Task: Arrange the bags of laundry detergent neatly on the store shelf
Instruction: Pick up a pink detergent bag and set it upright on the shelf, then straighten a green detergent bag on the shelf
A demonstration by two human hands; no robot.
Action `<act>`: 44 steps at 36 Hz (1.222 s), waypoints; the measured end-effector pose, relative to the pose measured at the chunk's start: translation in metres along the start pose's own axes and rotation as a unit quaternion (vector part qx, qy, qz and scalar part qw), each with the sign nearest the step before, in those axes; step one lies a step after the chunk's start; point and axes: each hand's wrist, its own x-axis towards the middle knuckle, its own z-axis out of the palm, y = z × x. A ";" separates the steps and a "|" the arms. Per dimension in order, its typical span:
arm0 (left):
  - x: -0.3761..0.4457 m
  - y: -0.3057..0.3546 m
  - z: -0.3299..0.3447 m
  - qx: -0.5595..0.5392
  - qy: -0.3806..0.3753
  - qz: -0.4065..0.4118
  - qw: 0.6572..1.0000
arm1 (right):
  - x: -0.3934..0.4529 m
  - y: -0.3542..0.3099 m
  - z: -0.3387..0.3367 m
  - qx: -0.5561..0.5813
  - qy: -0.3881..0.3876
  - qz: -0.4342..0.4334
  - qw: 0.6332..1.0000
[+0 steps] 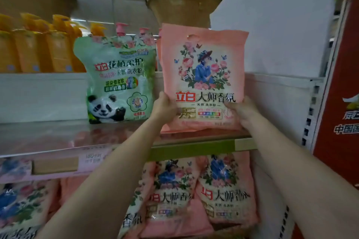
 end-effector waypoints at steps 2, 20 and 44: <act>0.000 0.002 0.003 0.012 0.017 0.002 1.000 | 0.003 0.000 -0.001 0.003 0.005 -0.001 1.000; -0.030 0.008 -0.009 0.335 0.024 0.014 0.942 | -0.019 -0.006 0.007 -0.387 0.112 -0.011 0.915; -0.092 -0.009 -0.157 0.557 -0.015 0.118 0.822 | -0.130 -0.041 0.146 -0.682 -0.095 -0.222 0.690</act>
